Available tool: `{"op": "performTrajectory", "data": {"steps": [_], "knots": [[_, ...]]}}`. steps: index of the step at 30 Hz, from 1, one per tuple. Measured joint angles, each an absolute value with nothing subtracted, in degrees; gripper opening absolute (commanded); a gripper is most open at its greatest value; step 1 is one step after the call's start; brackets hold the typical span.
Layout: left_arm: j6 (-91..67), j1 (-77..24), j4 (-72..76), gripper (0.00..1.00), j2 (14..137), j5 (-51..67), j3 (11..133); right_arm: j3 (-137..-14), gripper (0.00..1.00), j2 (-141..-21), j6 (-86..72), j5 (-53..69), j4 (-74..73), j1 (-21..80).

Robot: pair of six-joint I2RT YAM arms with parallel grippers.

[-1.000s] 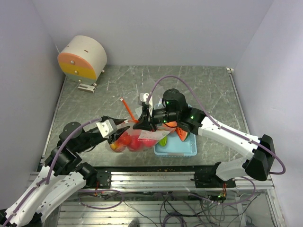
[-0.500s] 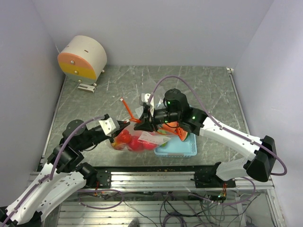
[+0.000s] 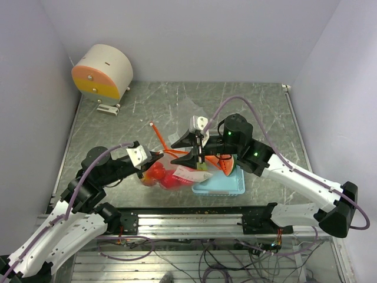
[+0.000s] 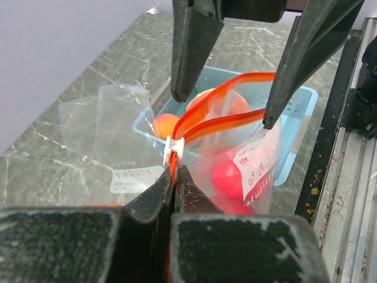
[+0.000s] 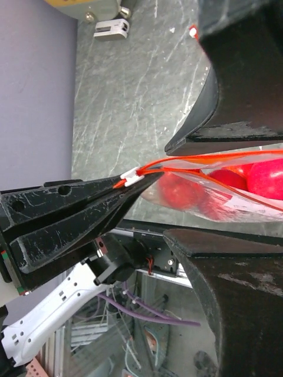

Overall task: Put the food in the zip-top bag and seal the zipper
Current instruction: Zip the zipper food storage bag at the center of the board.

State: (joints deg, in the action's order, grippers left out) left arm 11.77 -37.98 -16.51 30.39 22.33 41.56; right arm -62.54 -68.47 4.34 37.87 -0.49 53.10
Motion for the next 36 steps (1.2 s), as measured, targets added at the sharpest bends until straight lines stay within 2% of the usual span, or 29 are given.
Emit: {"op": "performTrajectory", "data": {"steps": [7,17,27,32,36], "knots": [[11.6,-38.0,-17.4,0.07,30.3,23.7,41.6,-62.6,0.52,-71.5,4.5,39.6,4.1,53.1],[11.6,-38.0,-19.8,0.07,29.3,24.8,41.6,-62.2,0.46,-73.8,4.0,45.5,14.4,53.1],[11.6,-38.0,-20.3,0.07,29.0,25.1,41.8,-62.2,0.43,-77.0,4.1,49.1,16.5,53.1],[11.5,-38.0,-20.3,0.07,29.0,25.3,41.8,-62.2,0.38,-78.0,4.0,49.8,17.3,53.1],[11.5,-38.0,-20.3,0.07,29.0,25.3,41.8,-62.2,0.28,-78.0,3.8,50.0,18.5,53.1]]}}
